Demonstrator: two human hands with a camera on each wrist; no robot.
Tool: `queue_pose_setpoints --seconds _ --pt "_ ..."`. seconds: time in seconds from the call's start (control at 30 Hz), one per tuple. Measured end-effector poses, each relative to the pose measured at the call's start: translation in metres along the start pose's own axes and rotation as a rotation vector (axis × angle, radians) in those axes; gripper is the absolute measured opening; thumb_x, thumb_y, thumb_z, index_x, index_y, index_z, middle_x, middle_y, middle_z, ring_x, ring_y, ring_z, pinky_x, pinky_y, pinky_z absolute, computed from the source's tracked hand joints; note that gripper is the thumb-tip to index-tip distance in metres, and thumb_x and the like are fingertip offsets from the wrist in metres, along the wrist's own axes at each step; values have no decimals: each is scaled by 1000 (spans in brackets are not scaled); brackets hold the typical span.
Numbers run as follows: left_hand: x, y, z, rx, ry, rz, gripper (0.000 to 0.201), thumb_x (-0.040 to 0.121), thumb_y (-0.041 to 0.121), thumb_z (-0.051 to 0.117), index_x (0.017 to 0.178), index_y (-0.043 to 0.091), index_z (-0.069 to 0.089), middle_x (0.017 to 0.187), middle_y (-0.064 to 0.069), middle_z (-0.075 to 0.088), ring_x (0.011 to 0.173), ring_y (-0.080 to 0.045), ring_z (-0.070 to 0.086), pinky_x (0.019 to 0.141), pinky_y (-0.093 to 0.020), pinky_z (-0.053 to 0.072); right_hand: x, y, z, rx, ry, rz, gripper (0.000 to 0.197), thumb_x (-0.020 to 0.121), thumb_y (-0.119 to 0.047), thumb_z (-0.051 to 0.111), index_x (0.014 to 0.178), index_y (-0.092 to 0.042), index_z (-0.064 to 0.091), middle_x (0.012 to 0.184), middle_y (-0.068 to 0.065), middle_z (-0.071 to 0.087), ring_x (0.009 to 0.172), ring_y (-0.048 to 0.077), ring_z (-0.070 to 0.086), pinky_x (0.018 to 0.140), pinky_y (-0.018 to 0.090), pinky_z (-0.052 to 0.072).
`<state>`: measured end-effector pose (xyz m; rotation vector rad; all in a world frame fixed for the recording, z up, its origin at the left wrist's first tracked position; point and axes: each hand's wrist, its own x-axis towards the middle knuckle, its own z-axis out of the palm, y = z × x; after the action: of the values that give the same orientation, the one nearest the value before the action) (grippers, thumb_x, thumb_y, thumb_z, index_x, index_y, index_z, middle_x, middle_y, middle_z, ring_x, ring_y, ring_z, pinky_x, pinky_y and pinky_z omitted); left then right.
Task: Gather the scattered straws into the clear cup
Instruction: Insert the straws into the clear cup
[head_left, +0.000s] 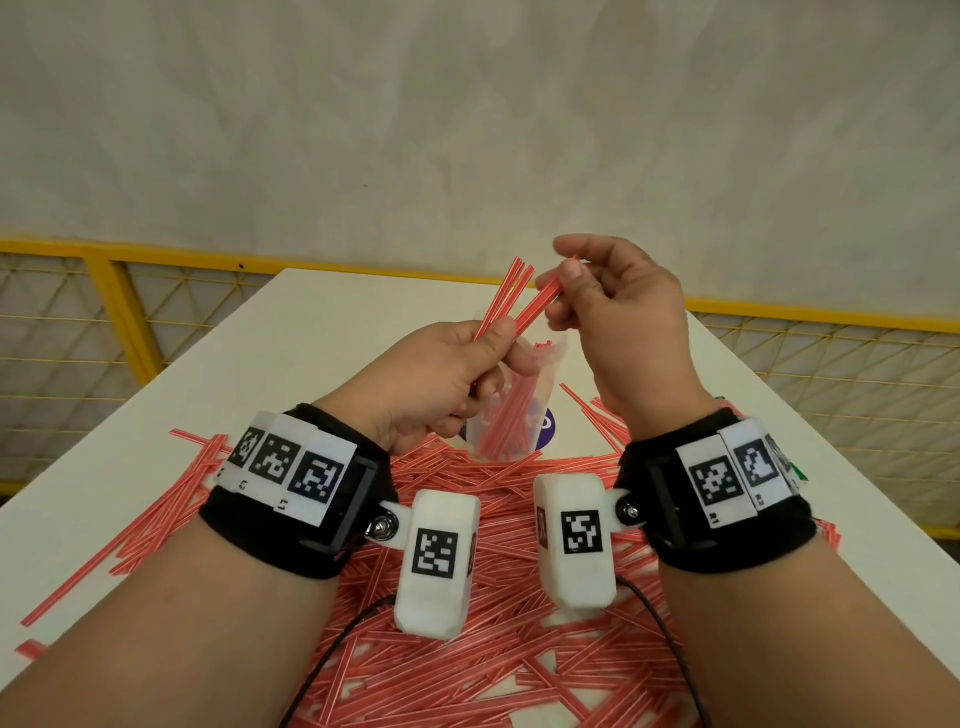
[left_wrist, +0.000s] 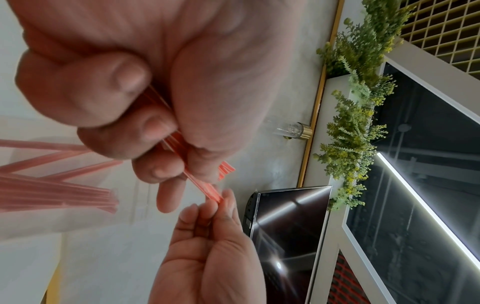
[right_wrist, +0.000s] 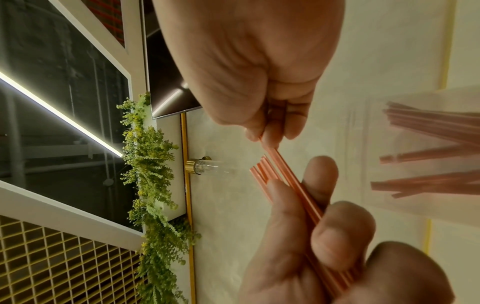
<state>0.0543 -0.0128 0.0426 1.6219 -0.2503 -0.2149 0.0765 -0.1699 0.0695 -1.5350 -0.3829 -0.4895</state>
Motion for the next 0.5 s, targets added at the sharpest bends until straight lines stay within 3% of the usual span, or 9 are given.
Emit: queue_pose_setpoints --seconds 0.17,0.3,0.5 --pt "3 0 -8 22 162 -13 43 98 48 45 92 14 69 57 6 43 42 -7 25 36 -16 19 8 1 -9 91 210 -102 16 98 -3 48 101 -14 60 79 4 67 55 8 53 60 22 49" --pt "7 -3 -12 16 258 -23 44 99 49 44 93 13 69 57 6 38 41 -6 24 35 -18 19 11 5 -14 13 339 -217 16 97 -6 48 103 -17 59 82 2 67 60 9 56 65 25 51" --pt "8 -4 -10 49 248 -44 43 99 48 44 93 13 69 52 11 34 42 -7 21 37 -19 17 8 14 -13 -363 182 -270 20 97 -8 50 110 -15 62 82 -1 65 67 7 57 72 27 52"
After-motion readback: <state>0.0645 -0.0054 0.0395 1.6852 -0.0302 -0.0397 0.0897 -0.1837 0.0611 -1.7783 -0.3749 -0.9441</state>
